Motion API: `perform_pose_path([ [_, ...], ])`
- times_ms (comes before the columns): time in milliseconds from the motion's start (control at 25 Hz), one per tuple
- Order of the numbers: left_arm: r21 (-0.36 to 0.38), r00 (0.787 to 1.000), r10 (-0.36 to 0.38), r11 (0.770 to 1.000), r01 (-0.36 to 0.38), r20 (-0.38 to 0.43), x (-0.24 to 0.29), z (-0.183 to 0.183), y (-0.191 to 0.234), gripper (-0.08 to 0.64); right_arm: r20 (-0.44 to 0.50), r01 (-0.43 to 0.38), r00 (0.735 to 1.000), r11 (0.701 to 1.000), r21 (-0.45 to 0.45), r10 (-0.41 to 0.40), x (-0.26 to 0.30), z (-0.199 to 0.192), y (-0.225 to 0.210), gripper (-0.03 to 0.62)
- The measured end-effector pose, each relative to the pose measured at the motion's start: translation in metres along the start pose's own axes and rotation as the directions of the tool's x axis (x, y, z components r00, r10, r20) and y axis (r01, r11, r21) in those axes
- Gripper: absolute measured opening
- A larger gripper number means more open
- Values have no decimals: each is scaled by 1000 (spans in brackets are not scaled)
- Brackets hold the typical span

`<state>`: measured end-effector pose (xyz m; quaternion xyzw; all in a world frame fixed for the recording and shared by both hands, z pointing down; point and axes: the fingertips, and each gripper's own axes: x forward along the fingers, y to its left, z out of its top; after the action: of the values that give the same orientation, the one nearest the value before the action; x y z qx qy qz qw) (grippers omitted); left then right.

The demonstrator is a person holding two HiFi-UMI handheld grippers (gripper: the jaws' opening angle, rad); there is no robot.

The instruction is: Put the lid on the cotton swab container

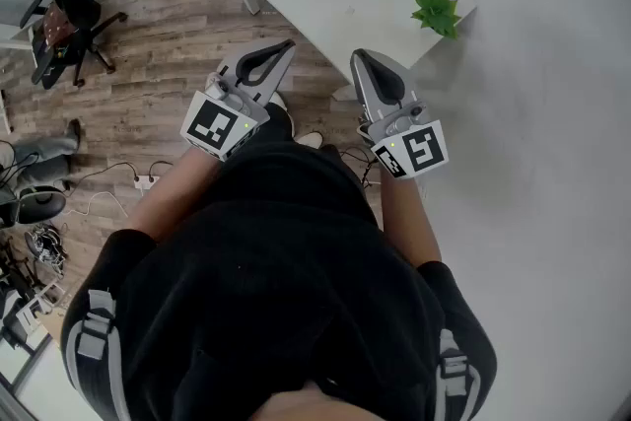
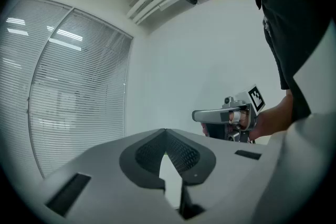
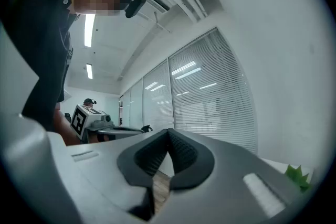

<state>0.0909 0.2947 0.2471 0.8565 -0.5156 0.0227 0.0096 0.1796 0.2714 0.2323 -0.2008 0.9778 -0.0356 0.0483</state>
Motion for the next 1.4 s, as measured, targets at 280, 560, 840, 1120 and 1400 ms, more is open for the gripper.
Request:
perform_pose_path([
  [280, 25, 1000, -1, 1000, 1, -12, -9, 0, -8, 9, 9, -7, 1000, 1000, 27, 7, -5, 3, 10, 11],
  [560, 49, 999, 3, 999, -1, -38, -8, 2, -8, 11, 25, 16, 1000, 998, 63, -18, -10, 3, 5, 11],
  [840, 35, 1000, -11, 999, 12, -26, -5, 4, -7, 11, 6, 45, 999, 997, 57, -45, -10, -4, 0, 11],
  [1120, 44, 1000, -2, 999, 3, -30, 0, 0, -4, 110, -15, 92, 996, 994, 56, -91, -10, -12, -15, 138],
  [1400, 39, 999, -4, 999, 6, -43, 7, -4, 1, 261, -36, 85, 996, 995, 58, -83, -6, -15, -23, 241],
])
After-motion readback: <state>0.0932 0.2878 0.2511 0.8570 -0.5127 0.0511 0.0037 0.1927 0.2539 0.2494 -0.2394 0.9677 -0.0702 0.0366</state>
